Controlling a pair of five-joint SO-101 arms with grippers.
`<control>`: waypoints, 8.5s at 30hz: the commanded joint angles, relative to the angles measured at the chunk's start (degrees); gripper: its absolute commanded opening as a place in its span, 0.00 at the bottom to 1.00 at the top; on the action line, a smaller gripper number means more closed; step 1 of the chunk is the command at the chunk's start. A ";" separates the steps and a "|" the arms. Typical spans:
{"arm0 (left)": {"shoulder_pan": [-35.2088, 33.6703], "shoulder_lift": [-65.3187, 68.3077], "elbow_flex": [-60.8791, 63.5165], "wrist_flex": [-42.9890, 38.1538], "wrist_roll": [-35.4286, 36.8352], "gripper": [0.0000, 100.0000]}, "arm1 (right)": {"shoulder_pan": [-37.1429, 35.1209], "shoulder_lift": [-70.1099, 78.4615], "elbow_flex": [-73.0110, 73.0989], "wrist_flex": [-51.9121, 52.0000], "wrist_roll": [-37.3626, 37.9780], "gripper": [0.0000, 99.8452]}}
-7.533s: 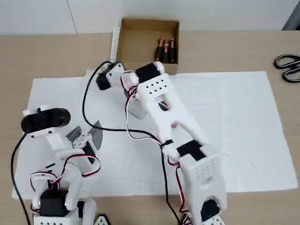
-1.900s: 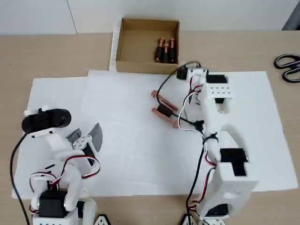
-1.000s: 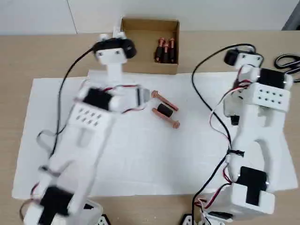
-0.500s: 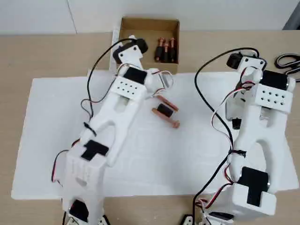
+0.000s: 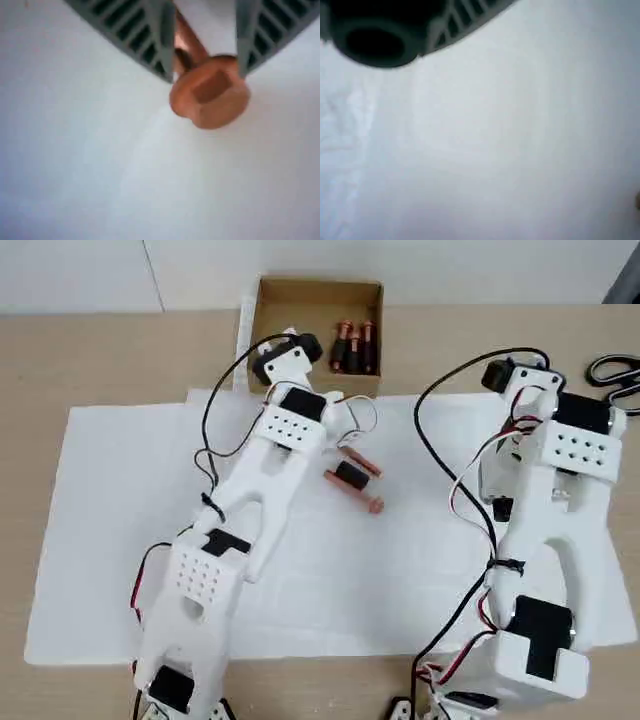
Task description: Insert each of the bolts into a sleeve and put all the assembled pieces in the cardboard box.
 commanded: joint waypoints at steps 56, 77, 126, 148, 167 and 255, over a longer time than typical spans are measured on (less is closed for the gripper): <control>2.99 5.71 -8.13 3.87 0.35 0.13 | 0.22 -3.21 0.18 -0.40 0.18 0.00; 4.40 5.36 -12.26 2.73 0.35 0.01 | 0.22 -3.65 7.30 -4.88 -0.62 0.00; -18.90 -19.69 18.59 16.88 -50.81 0.08 | -8.13 -15.69 7.21 -1.01 -0.44 0.00; -19.25 -11.34 22.02 8.88 -51.34 0.02 | -7.96 -16.84 7.21 0.57 -0.44 0.00; -18.81 -28.13 12.00 23.91 -51.34 0.01 | -8.22 -19.82 -3.43 5.85 -0.09 0.00; 3.60 -76.22 60.09 -28.75 -28.13 0.01 | -41.01 -104.48 98.73 -62.99 -19.60 0.00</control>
